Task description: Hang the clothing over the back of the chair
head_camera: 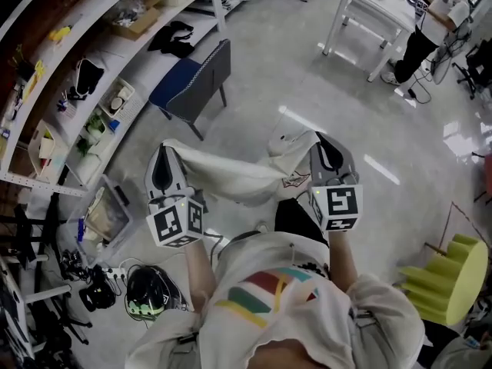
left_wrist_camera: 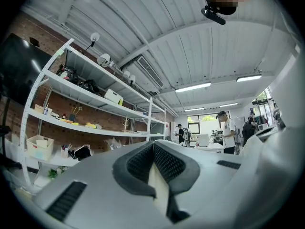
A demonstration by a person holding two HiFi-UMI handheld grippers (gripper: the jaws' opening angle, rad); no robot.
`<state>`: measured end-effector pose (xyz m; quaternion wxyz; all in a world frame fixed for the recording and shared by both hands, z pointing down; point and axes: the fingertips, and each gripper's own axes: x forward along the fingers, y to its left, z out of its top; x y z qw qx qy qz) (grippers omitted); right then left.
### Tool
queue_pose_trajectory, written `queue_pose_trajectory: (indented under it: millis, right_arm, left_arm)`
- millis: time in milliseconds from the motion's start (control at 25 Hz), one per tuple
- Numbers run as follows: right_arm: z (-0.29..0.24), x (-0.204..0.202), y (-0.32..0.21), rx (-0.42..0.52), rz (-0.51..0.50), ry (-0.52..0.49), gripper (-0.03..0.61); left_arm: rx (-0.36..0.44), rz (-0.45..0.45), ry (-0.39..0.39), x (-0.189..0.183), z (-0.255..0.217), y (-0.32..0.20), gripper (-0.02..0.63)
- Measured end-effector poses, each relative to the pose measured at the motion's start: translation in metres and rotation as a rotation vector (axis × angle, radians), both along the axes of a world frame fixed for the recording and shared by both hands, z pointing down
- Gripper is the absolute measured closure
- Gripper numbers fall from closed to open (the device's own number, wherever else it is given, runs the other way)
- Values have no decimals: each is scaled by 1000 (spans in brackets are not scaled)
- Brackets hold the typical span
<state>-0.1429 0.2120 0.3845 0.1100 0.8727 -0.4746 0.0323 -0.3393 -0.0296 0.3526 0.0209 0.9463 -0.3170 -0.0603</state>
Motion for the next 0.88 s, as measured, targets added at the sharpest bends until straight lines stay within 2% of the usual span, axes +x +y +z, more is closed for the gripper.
queue_pose_trajectory:
  millis: [200,400,600,880]
  right_arm:
    - [8,37,-5,13,-15,-15,572]
    - [5,90,-30,42,-64,-11,572]
    - [-4,163,-54,67,-112,4,572]
    - [-9,256,-104,53,-231,-12,572]
  left_arm:
    - [10,-12,-14,29,3,1,600]
    - [21,-71,-18,66,-2,-22,600]
    - [48,-132,-19,116,-12,-32,600]
    - [18,-256,-52,180,-10,-48,600]
